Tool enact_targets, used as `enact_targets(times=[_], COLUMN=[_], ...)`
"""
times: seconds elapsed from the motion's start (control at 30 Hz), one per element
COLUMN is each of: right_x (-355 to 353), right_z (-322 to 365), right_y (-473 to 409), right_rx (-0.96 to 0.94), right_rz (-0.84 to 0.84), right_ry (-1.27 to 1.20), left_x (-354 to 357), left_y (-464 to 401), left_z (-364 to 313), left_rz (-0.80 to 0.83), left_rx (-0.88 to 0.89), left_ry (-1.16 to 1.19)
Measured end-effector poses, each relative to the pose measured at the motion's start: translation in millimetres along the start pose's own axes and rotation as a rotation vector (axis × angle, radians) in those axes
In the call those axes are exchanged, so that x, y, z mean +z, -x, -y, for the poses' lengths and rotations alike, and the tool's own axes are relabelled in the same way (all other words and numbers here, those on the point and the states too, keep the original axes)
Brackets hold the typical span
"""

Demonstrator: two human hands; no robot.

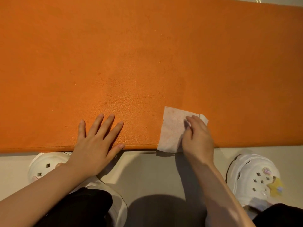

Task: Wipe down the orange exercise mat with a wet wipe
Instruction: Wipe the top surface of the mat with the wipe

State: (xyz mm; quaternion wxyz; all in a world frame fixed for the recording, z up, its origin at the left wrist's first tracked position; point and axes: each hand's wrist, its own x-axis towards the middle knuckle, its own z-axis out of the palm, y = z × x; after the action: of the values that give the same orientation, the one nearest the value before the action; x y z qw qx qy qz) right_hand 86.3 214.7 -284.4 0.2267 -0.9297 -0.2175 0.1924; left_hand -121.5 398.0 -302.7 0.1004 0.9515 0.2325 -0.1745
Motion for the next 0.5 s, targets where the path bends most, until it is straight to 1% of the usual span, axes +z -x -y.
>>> enact_targets(times=[0.07,0.1,0.17,0.2,0.3,0.4,0.43,0.5], right_x=[17.3,25.5,36.3,38.4,36.1,36.0,40.9,53.4], right_z=[3.9,3.6,6.0,8.4,13.2,17.3,20.5,31.8], right_y=[-2.1,-4.1,-10.0,-13.1,-23.6,-34.1,-37.4,-40.4], right_rx=[0.079,0.136,0.201,0.211,0.171,0.095,0.049,-0.104], right_rz=[0.138,0.171,0.145,0.118,0.077,0.095,0.106,0.149], right_ry=[0.187,0.295,0.475,0.526,0.524,0.453,0.452,0.457], left_x=[0.9,1.6,2.5,3.2,5.9,10.0,10.9,12.6], left_y=[1.0,1.5,2.9,3.8,7.8,9.3,8.9,9.1], left_z=[1.5,2.2,3.8,4.7,8.3,10.8,11.5,11.6], left_rz=[-0.011,-0.015,-0.028,-0.037,-0.056,-0.046,-0.042,-0.048], left_rx=[0.009,0.015,0.029,0.039,0.068,0.085,0.086,0.085], left_ry=[-0.004,-0.006,-0.009,-0.012,-0.027,-0.067,-0.081,-0.103])
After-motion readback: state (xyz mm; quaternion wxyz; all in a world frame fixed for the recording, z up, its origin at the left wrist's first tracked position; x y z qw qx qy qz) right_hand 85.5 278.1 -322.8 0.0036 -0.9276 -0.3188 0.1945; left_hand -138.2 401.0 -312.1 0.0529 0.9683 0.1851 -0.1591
